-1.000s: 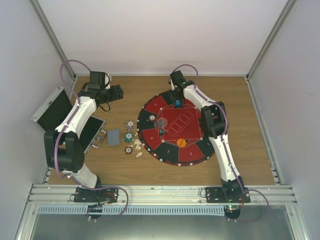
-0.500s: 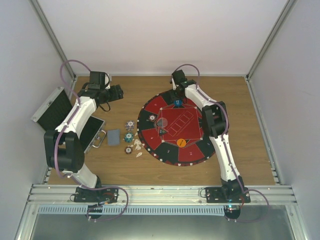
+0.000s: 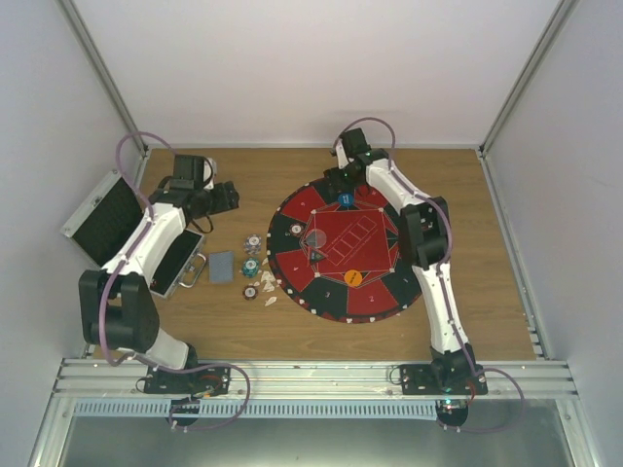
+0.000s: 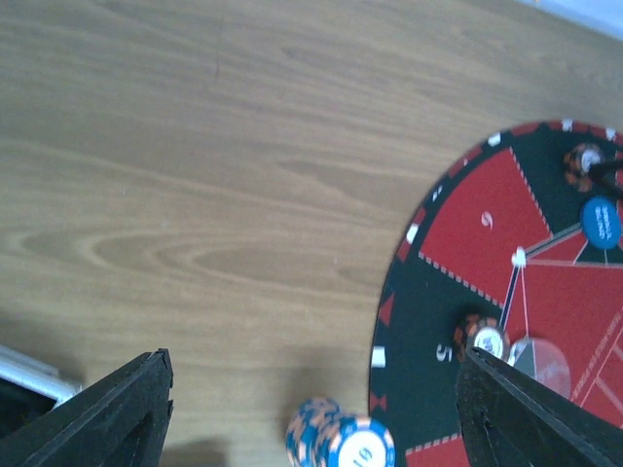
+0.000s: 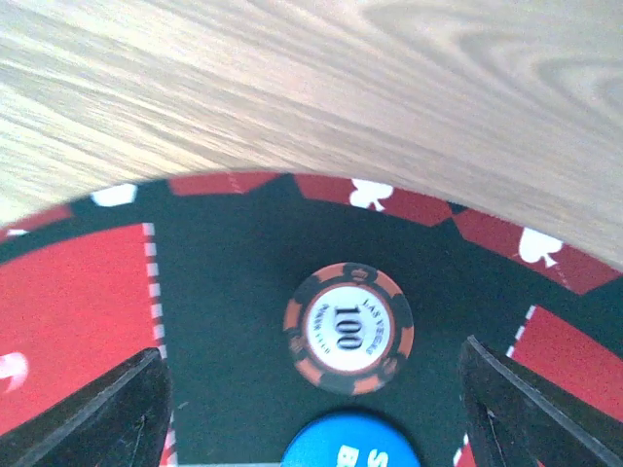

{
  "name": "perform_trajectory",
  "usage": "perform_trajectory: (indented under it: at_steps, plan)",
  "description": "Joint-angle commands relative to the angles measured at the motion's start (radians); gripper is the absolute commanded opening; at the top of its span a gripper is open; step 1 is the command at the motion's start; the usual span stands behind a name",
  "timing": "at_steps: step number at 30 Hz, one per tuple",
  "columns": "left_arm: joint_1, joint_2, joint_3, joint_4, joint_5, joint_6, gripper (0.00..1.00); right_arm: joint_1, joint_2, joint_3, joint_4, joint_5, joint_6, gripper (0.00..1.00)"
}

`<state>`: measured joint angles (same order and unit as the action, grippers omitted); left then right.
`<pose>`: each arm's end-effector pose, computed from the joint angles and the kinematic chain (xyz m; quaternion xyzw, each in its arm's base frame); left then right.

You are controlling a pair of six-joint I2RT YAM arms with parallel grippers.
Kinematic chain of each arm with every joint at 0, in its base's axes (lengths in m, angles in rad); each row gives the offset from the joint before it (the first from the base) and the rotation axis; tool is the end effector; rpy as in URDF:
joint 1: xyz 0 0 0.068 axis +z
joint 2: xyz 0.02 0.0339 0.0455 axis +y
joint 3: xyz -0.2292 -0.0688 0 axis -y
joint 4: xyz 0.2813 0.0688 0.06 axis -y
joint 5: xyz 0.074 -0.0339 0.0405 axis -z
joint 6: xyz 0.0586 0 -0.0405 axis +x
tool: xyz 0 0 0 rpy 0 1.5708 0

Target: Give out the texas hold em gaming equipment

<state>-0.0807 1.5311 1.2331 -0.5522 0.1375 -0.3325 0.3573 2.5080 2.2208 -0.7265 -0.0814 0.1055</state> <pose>0.3827 -0.0390 0.2181 -0.0932 0.9292 -0.1351 0.3311 0.5244 0.2008 0.1147 -0.1317 0.9517 0.1011 0.2584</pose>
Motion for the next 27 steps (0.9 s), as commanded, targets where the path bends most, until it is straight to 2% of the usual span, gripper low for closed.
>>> perform_trajectory:
  at_steps: [1,6,14,19,27]
  plan:
    - [-0.041,-0.086,-0.089,-0.021,-0.01,-0.014,0.8,-0.007,-0.172,-0.038,0.036,-0.083,0.04,0.81]
    - [-0.121,-0.184,-0.224,-0.071,-0.054,-0.071,0.79,-0.014,-0.334,-0.187,0.11,-0.09,0.077,0.83]
    - [-0.291,-0.329,-0.413,-0.166,-0.115,-0.242,0.78,-0.079,-0.564,-0.465,0.234,-0.039,0.137,0.86]
    - [-0.389,-0.328,-0.484,-0.201,-0.128,-0.327,0.77,-0.129,-0.704,-0.618,0.296,0.009,0.164,0.89]
    - [-0.446,-0.288,-0.532,-0.182,-0.167,-0.356,0.77,-0.174,-0.819,-0.772,0.337,0.04,0.199,0.92]
